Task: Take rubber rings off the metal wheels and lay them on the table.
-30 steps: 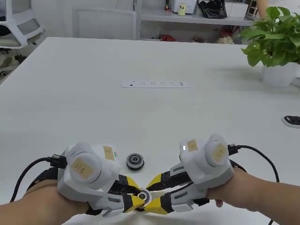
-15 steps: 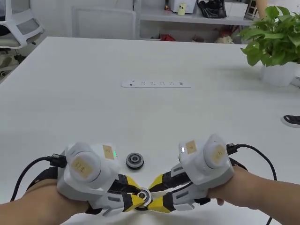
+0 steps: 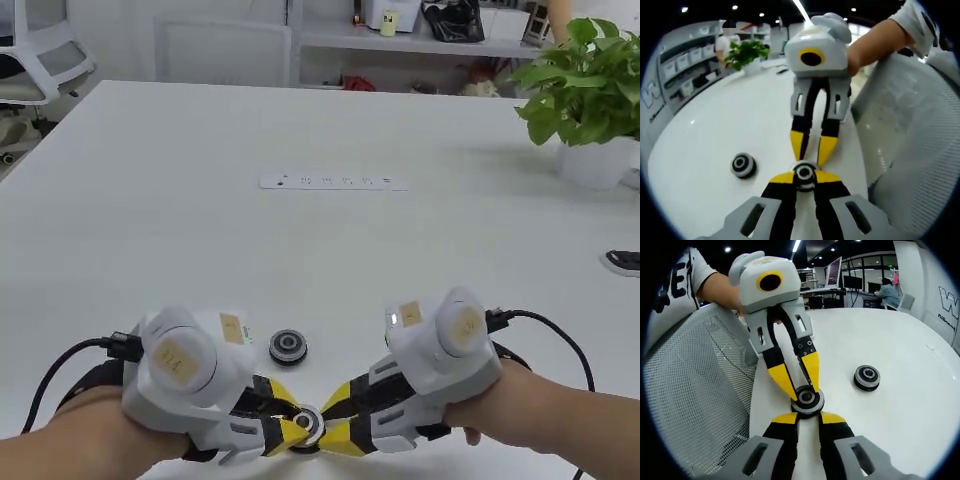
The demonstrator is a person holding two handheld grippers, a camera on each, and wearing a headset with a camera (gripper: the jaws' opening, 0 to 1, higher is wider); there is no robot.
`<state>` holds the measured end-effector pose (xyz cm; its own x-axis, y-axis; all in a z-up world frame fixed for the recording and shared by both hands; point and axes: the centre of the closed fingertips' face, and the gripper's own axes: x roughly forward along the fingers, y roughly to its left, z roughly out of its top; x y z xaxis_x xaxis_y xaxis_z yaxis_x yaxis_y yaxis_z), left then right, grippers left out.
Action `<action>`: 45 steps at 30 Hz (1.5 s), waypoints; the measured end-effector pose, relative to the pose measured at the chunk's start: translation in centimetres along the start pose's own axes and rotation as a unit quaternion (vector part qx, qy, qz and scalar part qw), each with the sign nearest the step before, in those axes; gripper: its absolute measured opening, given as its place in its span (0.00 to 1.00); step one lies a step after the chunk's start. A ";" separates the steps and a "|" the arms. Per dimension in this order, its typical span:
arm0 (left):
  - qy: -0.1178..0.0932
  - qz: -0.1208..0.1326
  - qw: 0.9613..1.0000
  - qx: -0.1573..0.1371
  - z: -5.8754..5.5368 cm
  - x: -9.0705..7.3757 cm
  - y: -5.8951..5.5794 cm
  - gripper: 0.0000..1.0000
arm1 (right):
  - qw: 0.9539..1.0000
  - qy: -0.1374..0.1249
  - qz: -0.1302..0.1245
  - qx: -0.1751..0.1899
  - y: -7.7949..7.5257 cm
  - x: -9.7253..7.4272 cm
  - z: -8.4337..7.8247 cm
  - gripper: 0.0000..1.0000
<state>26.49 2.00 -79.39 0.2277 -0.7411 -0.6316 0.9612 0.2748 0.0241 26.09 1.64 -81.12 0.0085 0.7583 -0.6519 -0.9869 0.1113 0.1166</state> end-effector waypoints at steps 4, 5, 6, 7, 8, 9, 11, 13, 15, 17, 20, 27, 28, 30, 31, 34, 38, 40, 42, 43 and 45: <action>0.000 0.000 1.000 0.000 0.0 0.0 0.0 0.13 | 1.000 -0.001 0.001 0.012 -0.1 0.0 -0.1 0.06; 0.000 0.000 1.000 -0.001 0.0 0.0 0.0 0.13 | 1.000 0.000 0.001 0.011 -0.1 0.0 -0.1 0.06; 0.000 0.000 1.000 -0.001 0.0 0.0 0.0 0.13 | 1.000 0.001 0.000 0.011 -0.1 0.0 -0.1 0.06; 0.000 0.000 1.000 0.000 0.0 0.0 0.0 0.13 | 1.000 0.001 0.000 0.012 -0.1 0.0 -0.1 0.05; 0.000 0.000 1.000 0.000 0.0 0.0 0.0 0.13 | 1.000 0.001 0.001 0.016 -0.2 0.0 -0.1 0.04; 0.000 0.001 1.000 0.000 0.0 0.0 0.0 0.13 | 1.000 0.000 0.001 0.020 -0.2 -0.1 -0.1 0.03; 0.000 0.001 1.000 0.000 0.0 0.0 0.1 0.13 | 1.000 -0.001 0.001 0.022 -0.2 -0.1 -0.1 0.02; 0.000 0.001 1.000 0.000 0.0 0.0 0.1 0.13 | 0.999 -0.002 0.002 0.033 -0.3 -0.2 -0.1 0.01; 0.000 0.001 1.000 0.000 0.0 0.0 0.1 0.13 | 0.999 -0.004 0.000 0.042 -0.4 -0.3 -0.1 0.00; -0.001 0.001 1.000 0.000 0.0 0.0 0.1 0.13 | 0.999 -0.007 0.002 0.052 -0.5 -0.3 0.0 0.00; -0.001 0.000 1.000 0.001 0.0 0.0 0.1 0.13 | 0.998 -0.009 0.003 0.066 -0.5 -0.4 -0.1 0.00; -0.001 0.000 1.000 0.000 0.0 0.0 0.1 0.13 | 0.993 -0.029 0.007 0.117 -0.8 -0.7 0.1 0.00; -0.002 0.000 1.000 0.000 0.0 0.0 0.1 0.13 | 0.992 -0.032 0.007 0.125 -0.9 -0.8 0.2 0.00; -0.002 0.000 1.000 0.000 0.0 0.0 0.1 0.13 | 0.990 -0.037 0.009 0.139 -1.0 -0.8 0.1 0.00; -0.002 0.000 1.000 0.000 0.0 0.0 0.1 0.13 | 0.989 -0.038 0.009 0.141 -1.0 -0.8 0.1 0.00; -0.002 0.001 1.000 0.000 0.0 0.0 0.1 0.13 | 0.987 -0.043 0.008 0.153 -1.1 -0.8 0.2 0.00; -0.002 0.001 1.000 -0.001 0.0 0.0 0.1 0.13 | 0.981 -0.063 0.007 0.185 -1.5 -1.1 0.8 0.00; -0.002 0.002 1.000 -0.003 0.0 0.0 0.1 0.12 | 0.979 -0.070 0.007 0.190 -1.5 -1.1 1.0 0.00; -0.001 0.002 1.000 -0.002 0.0 0.0 0.1 0.12 | 0.978 -0.072 0.008 0.197 -1.4 -1.1 0.9 0.00; -0.001 0.002 1.000 -0.003 0.0 0.0 0.1 0.12 | 0.977 -0.073 0.009 0.200 -1.4 -1.1 1.0 0.00; 0.000 0.003 1.000 -0.002 0.0 0.0 0.1 0.12 | 0.976 -0.076 0.012 0.202 -1.3 -1.1 1.1 0.00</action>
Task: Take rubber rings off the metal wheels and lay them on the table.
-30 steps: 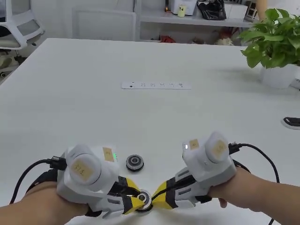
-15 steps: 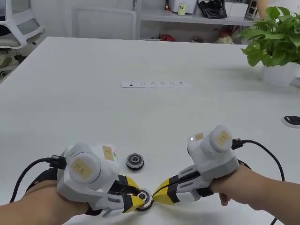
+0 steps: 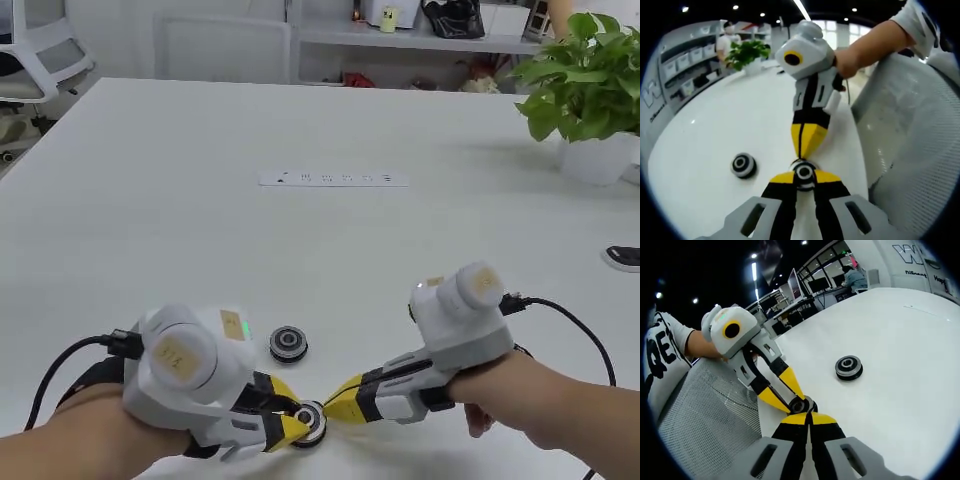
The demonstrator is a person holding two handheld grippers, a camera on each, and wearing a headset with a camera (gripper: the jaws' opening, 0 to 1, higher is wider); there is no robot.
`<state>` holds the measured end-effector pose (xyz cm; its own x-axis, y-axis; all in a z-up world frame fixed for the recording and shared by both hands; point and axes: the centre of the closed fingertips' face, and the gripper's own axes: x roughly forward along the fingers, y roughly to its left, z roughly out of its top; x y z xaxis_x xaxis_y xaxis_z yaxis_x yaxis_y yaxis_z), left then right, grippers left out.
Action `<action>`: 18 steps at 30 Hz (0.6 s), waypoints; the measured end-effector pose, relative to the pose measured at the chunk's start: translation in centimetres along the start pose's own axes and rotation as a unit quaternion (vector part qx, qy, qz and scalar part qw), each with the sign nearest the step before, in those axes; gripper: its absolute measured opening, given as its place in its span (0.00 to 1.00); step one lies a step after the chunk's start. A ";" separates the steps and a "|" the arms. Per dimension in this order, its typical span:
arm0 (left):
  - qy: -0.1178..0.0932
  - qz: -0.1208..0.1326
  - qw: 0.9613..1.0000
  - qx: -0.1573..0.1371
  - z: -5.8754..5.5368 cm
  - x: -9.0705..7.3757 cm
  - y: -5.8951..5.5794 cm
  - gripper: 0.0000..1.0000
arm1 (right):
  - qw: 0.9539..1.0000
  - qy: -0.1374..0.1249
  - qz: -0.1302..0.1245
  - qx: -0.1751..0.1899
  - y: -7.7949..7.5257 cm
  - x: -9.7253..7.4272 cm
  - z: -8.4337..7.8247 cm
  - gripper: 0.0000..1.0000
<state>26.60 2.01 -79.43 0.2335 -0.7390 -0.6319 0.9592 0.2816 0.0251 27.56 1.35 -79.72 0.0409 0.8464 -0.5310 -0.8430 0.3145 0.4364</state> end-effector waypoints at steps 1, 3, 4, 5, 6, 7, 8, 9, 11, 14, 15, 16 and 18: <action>0.001 0.000 1.000 0.000 0.0 0.0 0.0 0.12 | 1.000 -0.001 0.001 0.001 0.1 0.0 0.0 0.00; 0.001 0.000 1.000 0.000 0.0 0.0 0.0 0.12 | 1.000 -0.001 0.002 0.003 0.1 0.0 0.0 0.00; 0.000 0.000 1.000 0.000 0.0 0.0 0.0 0.12 | 1.000 -0.002 0.003 0.006 0.2 0.0 0.0 0.00; 0.001 0.001 1.000 0.000 0.0 0.0 0.0 0.12 | 1.000 -0.003 0.003 0.008 0.1 0.0 0.0 0.00; 0.001 0.001 1.000 0.000 0.0 0.0 0.0 0.12 | 1.000 -0.004 0.004 0.010 0.2 0.0 0.1 0.00; 0.001 0.000 1.000 0.000 0.0 0.0 0.0 0.12 | 1.000 -0.004 0.005 0.011 0.2 0.0 0.1 0.00; 0.001 0.000 1.000 0.001 0.0 0.0 0.0 0.12 | 1.000 -0.005 0.006 0.013 0.2 0.0 0.1 0.00; 0.000 0.000 1.000 0.001 0.0 0.0 0.0 0.12 | 1.000 -0.005 0.007 0.014 0.2 0.0 0.1 0.00; 0.001 0.000 1.000 0.001 0.0 0.0 0.0 0.12 | 1.000 -0.007 0.009 0.019 0.3 0.0 0.1 0.00; 0.001 0.000 1.000 0.001 0.0 0.0 0.0 0.12 | 1.000 -0.007 0.010 0.021 0.4 0.0 0.1 0.00; 0.001 0.000 1.000 0.001 0.0 0.0 0.0 0.12 | 1.000 -0.007 0.012 0.023 0.4 0.0 0.1 0.00; 0.001 0.000 1.000 0.001 0.0 0.0 0.0 0.12 | 1.000 -0.008 0.013 0.024 0.5 0.1 0.2 0.00; 0.002 0.000 1.000 0.001 0.0 0.0 0.0 0.12 | 1.000 -0.007 0.014 0.023 0.6 0.1 0.2 0.00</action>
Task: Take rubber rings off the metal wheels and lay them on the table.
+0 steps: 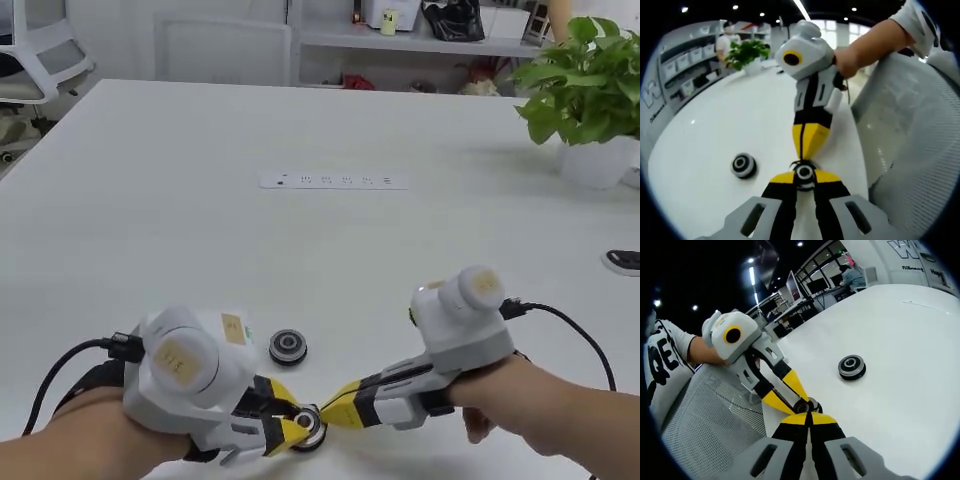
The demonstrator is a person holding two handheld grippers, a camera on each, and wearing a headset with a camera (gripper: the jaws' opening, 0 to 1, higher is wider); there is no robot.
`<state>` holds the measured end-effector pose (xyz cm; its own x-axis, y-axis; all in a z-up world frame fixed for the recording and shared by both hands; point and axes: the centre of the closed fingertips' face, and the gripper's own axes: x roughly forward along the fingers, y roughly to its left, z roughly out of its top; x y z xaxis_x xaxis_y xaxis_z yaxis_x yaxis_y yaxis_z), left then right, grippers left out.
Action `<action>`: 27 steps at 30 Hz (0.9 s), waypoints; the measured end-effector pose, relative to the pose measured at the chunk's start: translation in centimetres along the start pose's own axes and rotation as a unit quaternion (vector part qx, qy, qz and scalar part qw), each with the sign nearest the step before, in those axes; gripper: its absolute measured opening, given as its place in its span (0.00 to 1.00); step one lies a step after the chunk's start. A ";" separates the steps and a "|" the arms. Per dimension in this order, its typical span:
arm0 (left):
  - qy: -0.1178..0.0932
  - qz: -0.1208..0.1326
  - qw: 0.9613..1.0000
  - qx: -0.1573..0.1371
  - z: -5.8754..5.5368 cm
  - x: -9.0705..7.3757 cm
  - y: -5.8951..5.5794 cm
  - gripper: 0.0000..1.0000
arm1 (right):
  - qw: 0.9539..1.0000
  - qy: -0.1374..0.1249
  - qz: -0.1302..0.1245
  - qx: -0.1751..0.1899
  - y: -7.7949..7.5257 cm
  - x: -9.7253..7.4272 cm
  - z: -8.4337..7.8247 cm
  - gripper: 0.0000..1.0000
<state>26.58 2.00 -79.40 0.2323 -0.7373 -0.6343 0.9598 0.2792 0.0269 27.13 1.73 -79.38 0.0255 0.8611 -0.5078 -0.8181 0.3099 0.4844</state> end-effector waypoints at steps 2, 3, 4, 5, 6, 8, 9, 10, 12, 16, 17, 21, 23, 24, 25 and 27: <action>0.000 0.000 1.000 0.000 0.0 0.0 0.0 0.12 | 1.000 0.000 0.001 0.000 0.1 0.0 0.0 0.00; 0.000 0.000 1.000 0.000 0.0 0.0 0.0 0.12 | 1.000 0.000 0.002 0.000 0.1 0.1 0.0 0.00; 0.000 0.000 1.000 0.000 0.0 0.0 0.0 0.12 | 1.000 0.000 0.002 0.000 0.1 0.1 0.0 0.00; 0.000 0.000 1.000 -0.001 0.0 0.0 0.0 0.12 | 1.000 0.000 0.002 0.000 0.2 0.1 0.0 0.00; 0.001 0.000 1.000 -0.001 0.0 0.0 0.0 0.12 | 1.000 0.000 0.003 0.000 0.2 0.1 0.0 0.00; 0.001 0.000 1.000 0.000 0.0 0.0 -0.1 0.12 | 1.000 0.002 0.004 -0.003 0.3 0.2 0.0 0.00; 0.001 -0.001 1.000 0.000 0.0 -0.1 -0.1 0.12 | 1.000 0.002 0.005 -0.003 0.3 0.2 0.0 0.00; 0.002 -0.001 1.000 0.000 0.0 -0.1 -0.1 0.12 | 1.000 0.003 0.005 -0.004 0.4 0.2 0.0 0.00; 0.002 -0.001 1.000 0.001 0.0 -0.1 -0.1 0.12 | 1.000 0.003 0.007 -0.004 0.6 0.2 0.0 0.00; 0.003 -0.001 1.000 0.002 0.0 0.0 -0.1 0.12 | 1.000 0.001 0.010 -0.005 0.8 0.4 0.1 0.00; 0.003 -0.001 1.000 0.002 0.0 0.0 -0.1 0.12 | 1.000 0.001 0.012 -0.006 0.8 0.5 0.2 0.00; 0.003 -0.001 1.000 0.002 0.0 0.0 -0.1 0.12 | 1.000 0.000 0.014 -0.011 1.0 0.6 0.3 0.00; 0.003 -0.001 1.000 0.002 0.0 0.0 -0.1 0.12 | 0.999 -0.007 0.031 -0.008 1.9 0.8 0.6 0.00; 0.003 -0.001 1.000 0.002 0.0 0.0 -0.1 0.12 | 0.999 0.004 0.030 -0.027 2.0 1.0 0.4 0.00; 0.004 -0.002 1.000 0.002 -0.1 0.0 -0.1 0.12 | 0.999 0.005 0.028 -0.031 2.1 1.1 0.3 0.00; 0.002 -0.001 1.000 0.000 -0.1 0.1 -0.1 0.12 | 0.999 0.005 0.025 -0.025 1.7 1.0 0.2 0.00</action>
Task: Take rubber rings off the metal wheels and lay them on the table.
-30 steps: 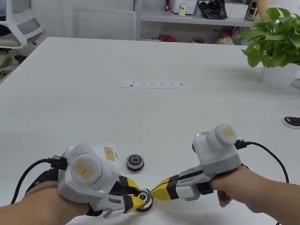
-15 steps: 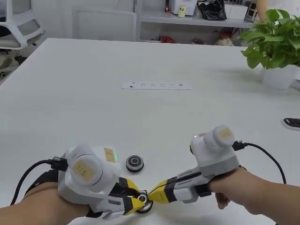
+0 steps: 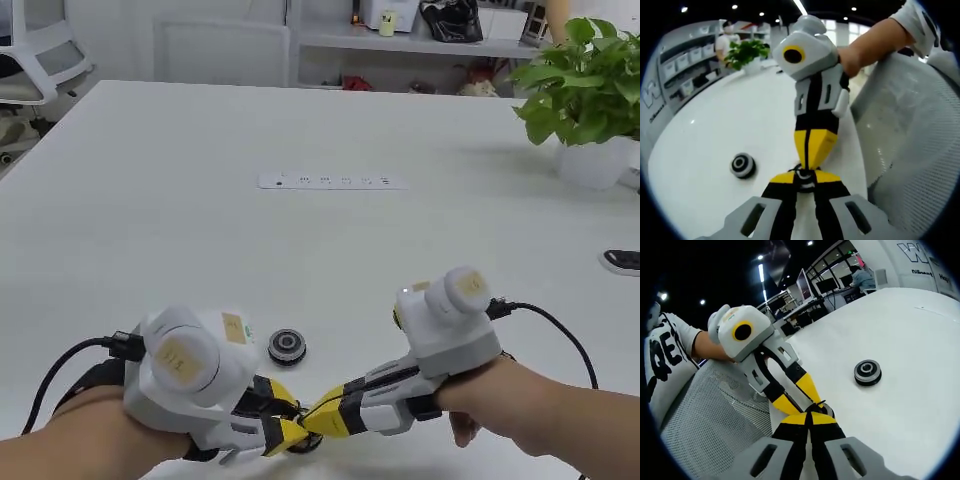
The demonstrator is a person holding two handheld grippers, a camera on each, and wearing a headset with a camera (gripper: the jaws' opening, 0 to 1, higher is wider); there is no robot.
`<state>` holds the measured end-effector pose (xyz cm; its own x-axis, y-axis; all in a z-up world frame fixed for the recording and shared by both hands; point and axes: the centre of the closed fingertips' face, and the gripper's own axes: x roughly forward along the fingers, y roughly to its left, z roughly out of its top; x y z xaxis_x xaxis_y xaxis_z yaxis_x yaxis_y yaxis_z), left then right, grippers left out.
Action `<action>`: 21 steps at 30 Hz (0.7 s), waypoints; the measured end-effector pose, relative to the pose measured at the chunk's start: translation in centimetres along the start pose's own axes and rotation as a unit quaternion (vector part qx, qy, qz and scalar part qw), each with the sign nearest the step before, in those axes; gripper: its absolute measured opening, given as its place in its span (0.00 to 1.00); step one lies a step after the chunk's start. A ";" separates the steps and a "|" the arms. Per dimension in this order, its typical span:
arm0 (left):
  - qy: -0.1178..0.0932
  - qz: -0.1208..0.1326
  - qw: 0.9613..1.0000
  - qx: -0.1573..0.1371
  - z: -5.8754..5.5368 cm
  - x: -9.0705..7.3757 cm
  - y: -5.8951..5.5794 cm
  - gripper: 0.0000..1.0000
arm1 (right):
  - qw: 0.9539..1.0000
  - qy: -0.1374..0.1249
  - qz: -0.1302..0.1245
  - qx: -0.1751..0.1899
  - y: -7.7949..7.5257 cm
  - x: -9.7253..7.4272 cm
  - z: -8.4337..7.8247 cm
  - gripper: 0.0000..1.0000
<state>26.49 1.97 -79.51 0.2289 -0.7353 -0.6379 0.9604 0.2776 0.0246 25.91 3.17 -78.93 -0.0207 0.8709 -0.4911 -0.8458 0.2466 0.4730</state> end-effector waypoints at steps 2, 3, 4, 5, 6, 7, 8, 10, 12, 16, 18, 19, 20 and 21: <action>0.000 0.000 1.000 0.001 0.0 0.0 0.0 0.12 | 1.000 -0.001 -0.004 -0.002 -0.4 -0.2 -0.1 0.00; 0.000 0.000 1.000 0.001 0.1 0.0 0.0 0.12 | 1.000 -0.002 -0.006 -0.002 -0.5 -0.3 -0.1 0.00; 0.000 0.000 1.000 0.001 0.1 0.0 0.0 0.12 | 1.000 -0.002 -0.008 -0.003 -0.6 -0.3 0.0 0.00; -0.001 0.000 1.000 0.002 0.1 0.0 0.0 0.12 | 1.000 -0.004 -0.011 -0.004 -0.8 -0.4 0.1 0.00; -0.001 -0.001 1.000 0.002 0.1 0.1 0.0 0.12 | 1.000 -0.005 -0.012 -0.003 -0.8 -0.4 0.1 0.00; -0.002 -0.001 1.000 0.001 0.1 0.1 0.0 0.12 | 1.000 -0.006 -0.012 -0.001 -0.8 -0.4 0.1 0.00; -0.002 -0.001 1.000 0.002 0.1 0.1 0.0 0.13 | 1.000 -0.006 -0.012 -0.001 -0.8 -0.5 0.1 0.00; -0.003 -0.002 1.000 0.003 0.1 0.1 0.0 0.13 | 1.000 -0.007 -0.012 -0.001 -0.9 -0.5 0.1 0.00; -0.006 -0.003 1.000 0.001 0.2 0.1 0.0 0.13 | 1.000 -0.007 -0.013 -0.002 -0.9 -0.5 0.1 0.00; -0.010 -0.006 1.000 -0.009 0.3 0.2 0.0 0.13 | 1.000 -0.007 -0.014 -0.002 -1.0 -0.5 0.1 0.00; -0.011 -0.006 1.000 -0.011 0.4 0.2 0.0 0.13 | 1.000 -0.007 -0.015 -0.003 -1.0 -0.5 0.1 0.00; -0.011 -0.006 1.000 -0.014 0.4 0.2 0.0 0.13 | 1.000 -0.008 -0.016 -0.003 -1.0 -0.5 0.1 0.00; -0.011 -0.008 1.000 -0.017 0.4 0.2 0.0 0.13 | 1.000 -0.008 -0.016 -0.003 -1.0 -0.6 0.1 0.00; -0.011 -0.008 1.000 -0.018 0.4 0.2 0.1 0.14 | 1.000 -0.008 -0.017 -0.002 -1.1 -0.6 0.1 0.00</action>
<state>26.64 1.59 -79.34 0.2166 -0.7538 -0.6204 0.9580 0.2865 -0.0136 26.87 2.42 -79.08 0.0166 0.8691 -0.4943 -0.8485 0.2738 0.4529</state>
